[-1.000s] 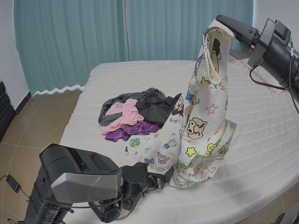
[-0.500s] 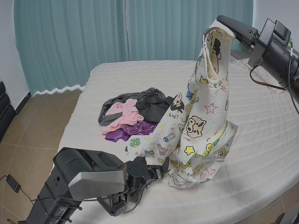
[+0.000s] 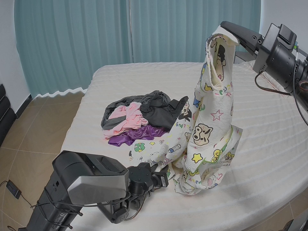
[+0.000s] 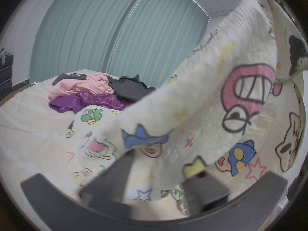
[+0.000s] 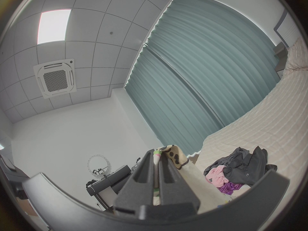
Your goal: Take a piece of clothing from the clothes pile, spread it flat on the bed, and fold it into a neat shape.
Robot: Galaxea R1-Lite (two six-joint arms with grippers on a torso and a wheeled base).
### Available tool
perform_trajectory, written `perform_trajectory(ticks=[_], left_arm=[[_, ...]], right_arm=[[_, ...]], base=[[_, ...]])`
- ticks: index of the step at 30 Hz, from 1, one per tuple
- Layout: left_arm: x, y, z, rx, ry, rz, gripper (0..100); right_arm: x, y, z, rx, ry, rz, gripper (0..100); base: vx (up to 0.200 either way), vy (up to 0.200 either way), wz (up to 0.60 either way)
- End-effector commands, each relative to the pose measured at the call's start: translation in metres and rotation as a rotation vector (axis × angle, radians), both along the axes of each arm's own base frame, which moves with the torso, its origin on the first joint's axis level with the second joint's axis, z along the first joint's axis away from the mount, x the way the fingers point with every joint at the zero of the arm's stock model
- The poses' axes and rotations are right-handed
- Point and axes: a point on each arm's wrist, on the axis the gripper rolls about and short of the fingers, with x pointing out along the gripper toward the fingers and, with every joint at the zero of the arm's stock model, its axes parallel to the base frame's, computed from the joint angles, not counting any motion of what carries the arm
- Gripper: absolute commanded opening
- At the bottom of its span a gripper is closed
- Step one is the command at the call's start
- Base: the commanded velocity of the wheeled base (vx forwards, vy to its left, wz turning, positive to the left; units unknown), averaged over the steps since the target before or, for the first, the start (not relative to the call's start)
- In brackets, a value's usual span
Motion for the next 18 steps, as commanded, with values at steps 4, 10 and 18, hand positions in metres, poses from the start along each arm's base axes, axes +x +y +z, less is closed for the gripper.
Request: perform_trajectory(ticks=[4,10,18], left_arm=[[-0.027,0.032,0.034,-0.017,0.049,0.026,0],[-0.039,0.073,0.074,-0.058,0.04,0.102,0],[-0.064,0.119,0.147,-0.154,-0.121,0.182,0]], right_arm=[[0.006,-0.01,-0.007,-0.013,0.021,-0.043,0],[0.011,-0.02,-0.026,-0.042,0.071,-0.09,0],[0.031,-0.03,-0.063,-0.094,0.197,-0.225,0]], base=[[0.0,0.0,0.0],[0.0,0.0,0.0],[0.0,0.0,0.0]])
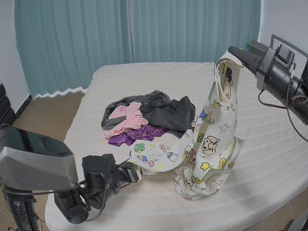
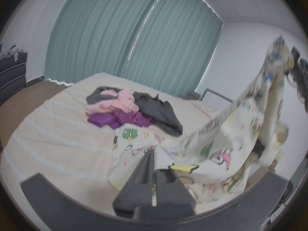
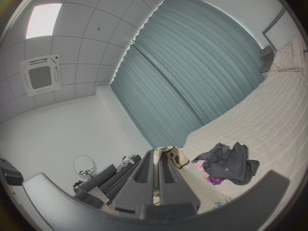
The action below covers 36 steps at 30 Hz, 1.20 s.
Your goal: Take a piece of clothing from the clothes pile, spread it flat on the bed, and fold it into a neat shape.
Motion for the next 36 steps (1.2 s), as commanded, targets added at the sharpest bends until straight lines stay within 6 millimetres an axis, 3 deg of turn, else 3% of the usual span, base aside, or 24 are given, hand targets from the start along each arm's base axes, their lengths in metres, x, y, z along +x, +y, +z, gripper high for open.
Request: perform_trajectory(ticks=[1,5,10,13,14,15,17,22,23,26,28,29,36], left_arm=[[-0.025,0.047,0.082,-0.116,-0.215,0.087,0],[-0.033,0.061,0.115,-0.111,-0.352,0.115,0],[-0.028,0.066,0.16,-0.131,-0.501,0.193,0],[-0.027,0.064,0.192,-0.168,-0.553,0.242,0],[-0.027,0.064,0.192,-0.168,-0.553,0.242,0],[-0.031,0.065,0.201,-0.171,-0.554,0.239,0],[-0.035,0.064,0.201,-0.172,-0.536,0.223,0],[-0.048,0.057,0.174,-0.246,-0.403,0.168,0],[-0.048,0.057,0.172,-0.245,-0.397,0.167,0],[-0.056,0.053,0.151,-0.25,-0.304,0.135,0],[-0.056,0.053,0.151,-0.25,-0.304,0.135,0],[-0.061,0.051,0.139,-0.265,-0.248,0.122,0],[-0.065,0.039,0.129,-0.291,-0.189,0.077,0]], right_arm=[[0.02,-0.009,-0.034,-0.045,0.116,-0.132,0],[0.032,-0.004,-0.036,-0.035,0.128,-0.201,0],[0.034,0.0,0.001,0.052,0.028,-0.267,0],[0.023,0.005,0.028,0.112,-0.044,-0.26,0],[0.023,0.005,0.028,0.112,-0.044,-0.26,0],[0.011,0.005,0.039,0.134,-0.071,-0.237,0],[0.004,0.009,0.035,0.127,-0.056,-0.214,0],[-0.009,0.025,-0.024,0.091,0.162,-0.1,0],[-0.01,0.025,-0.026,0.092,0.171,-0.095,0],[-0.016,0.042,-0.06,0.064,0.311,-0.019,0],[-0.016,0.042,-0.06,0.064,0.311,-0.019,0],[-0.015,0.046,-0.075,0.042,0.368,-0.018,0],[-0.026,0.035,-0.093,0.077,0.474,-0.019,0]], base=[[0.0,0.0,0.0],[0.0,0.0,0.0],[0.0,0.0,0.0],[0.0,0.0,0.0],[0.0,0.0,0.0],[0.0,0.0,0.0],[0.0,0.0,0.0],[0.0,0.0,0.0],[0.0,0.0,0.0],[0.0,0.0,0.0],[0.0,0.0,0.0],[0.0,0.0,0.0],[0.0,0.0,0.0]])
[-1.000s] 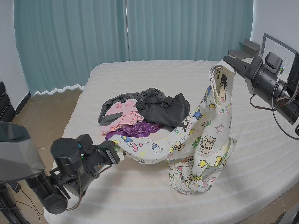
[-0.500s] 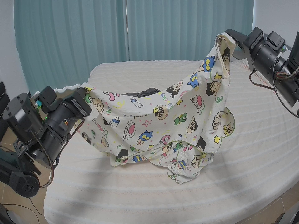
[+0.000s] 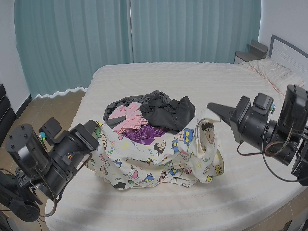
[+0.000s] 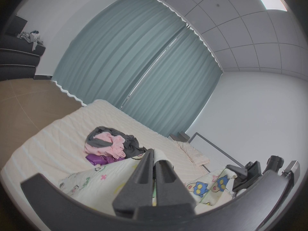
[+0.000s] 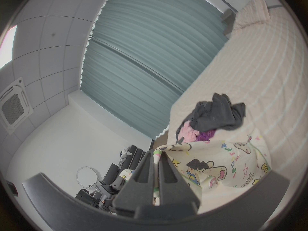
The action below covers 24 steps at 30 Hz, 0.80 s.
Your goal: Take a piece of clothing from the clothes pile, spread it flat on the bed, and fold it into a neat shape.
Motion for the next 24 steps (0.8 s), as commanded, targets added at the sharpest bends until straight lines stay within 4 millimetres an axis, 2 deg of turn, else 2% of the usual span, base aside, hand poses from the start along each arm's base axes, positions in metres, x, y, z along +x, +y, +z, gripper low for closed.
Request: perform_trajectory(ticks=[1,6,10,22,24], left_arm=[[-0.004,-0.013,-0.016,0.03,0.059,-0.058,0],[0.0,-0.022,-0.029,0.027,0.114,-0.073,0],[-0.001,-0.023,-0.029,0.02,0.117,-0.079,0],[-0.002,-0.022,-0.027,0.013,0.11,-0.072,0],[-0.002,-0.022,-0.027,0.013,0.11,-0.073,0]], right_arm=[[-0.009,-0.003,-0.019,-0.019,0.071,0.016,0],[-0.006,0.001,-0.032,-0.029,0.081,0.022,0],[-0.007,0.001,-0.027,0.002,0.043,0.022,0],[-0.021,-0.008,-0.012,0.043,-0.016,0.031,0],[-0.022,-0.008,-0.011,0.046,-0.02,0.03,0]], base=[[0.0,0.0,0.0],[0.0,0.0,0.0],[0.0,0.0,0.0],[-0.2,0.0,0.0],[0.0,0.0,0.0]])
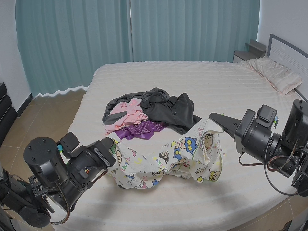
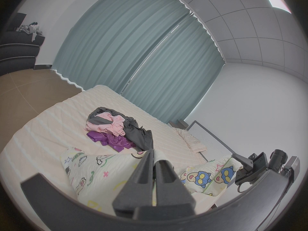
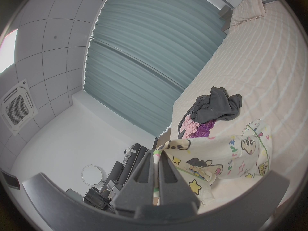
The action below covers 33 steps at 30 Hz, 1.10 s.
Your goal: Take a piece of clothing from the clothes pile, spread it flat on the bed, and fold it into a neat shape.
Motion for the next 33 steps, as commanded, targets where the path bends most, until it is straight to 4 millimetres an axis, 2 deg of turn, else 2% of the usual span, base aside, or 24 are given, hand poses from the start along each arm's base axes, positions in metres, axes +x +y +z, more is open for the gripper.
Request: perform_trajectory(ticks=[1,10,33], left_arm=[[0.0,0.0,0.0,0.0,0.0,0.0,0],[0.003,-0.002,0.003,-0.065,0.008,0.001,0],[0.004,-0.003,0.004,-0.063,0.004,-0.001,0]], right_arm=[[-0.004,-0.004,0.007,0.017,-0.021,-0.002,0],[-0.002,-0.003,0.004,0.01,-0.013,-0.004,0],[0.006,-0.008,0.003,0.005,-0.013,-0.043,0]], base=[[0.0,0.0,0.0],[0.0,0.0,0.0],[0.0,-0.2,0.0]])
